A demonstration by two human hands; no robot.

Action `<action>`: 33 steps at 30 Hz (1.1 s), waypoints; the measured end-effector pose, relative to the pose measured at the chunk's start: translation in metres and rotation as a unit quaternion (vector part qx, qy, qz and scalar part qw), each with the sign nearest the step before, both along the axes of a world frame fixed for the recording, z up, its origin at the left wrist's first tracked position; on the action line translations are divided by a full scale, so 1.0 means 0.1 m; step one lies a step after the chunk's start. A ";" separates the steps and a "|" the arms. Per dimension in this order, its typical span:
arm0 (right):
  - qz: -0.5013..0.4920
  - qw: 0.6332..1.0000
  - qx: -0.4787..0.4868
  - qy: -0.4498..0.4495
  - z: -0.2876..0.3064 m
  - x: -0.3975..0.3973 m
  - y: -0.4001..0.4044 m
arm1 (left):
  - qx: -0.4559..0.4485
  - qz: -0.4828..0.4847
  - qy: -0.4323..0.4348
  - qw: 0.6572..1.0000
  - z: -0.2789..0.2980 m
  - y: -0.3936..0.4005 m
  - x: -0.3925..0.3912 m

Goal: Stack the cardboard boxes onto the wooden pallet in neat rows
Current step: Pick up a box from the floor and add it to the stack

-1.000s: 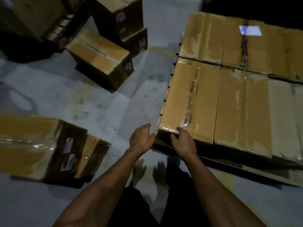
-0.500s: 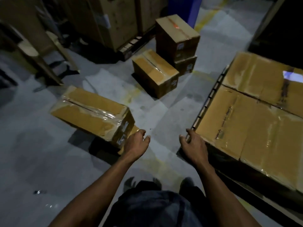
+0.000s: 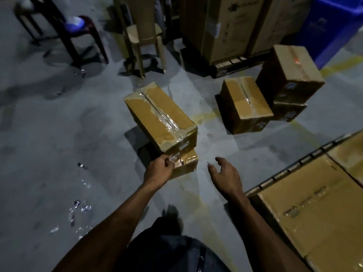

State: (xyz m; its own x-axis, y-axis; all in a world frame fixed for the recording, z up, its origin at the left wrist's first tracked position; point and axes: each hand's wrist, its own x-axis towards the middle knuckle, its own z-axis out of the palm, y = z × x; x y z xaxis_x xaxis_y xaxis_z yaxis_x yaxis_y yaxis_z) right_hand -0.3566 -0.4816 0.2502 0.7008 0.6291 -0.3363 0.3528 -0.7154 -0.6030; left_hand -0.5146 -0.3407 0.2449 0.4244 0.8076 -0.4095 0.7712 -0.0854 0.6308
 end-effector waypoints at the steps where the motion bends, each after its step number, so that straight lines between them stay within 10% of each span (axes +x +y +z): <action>1: 0.015 1.000 0.000 0.002 0.02 0.01 0.06 | -0.002 0.011 0.003 1.000 0.01 0.02 -0.01; 15: 0.086 0.996 -0.033 -0.006 -0.14 0.30 1.85 | -0.080 0.162 -0.022 0.983 -0.34 1.54 0.21; 33: 0.147 0.984 -0.087 0.061 -0.92 1.32 3.84 | -0.254 0.411 -0.089 0.871 -1.15 3.02 0.87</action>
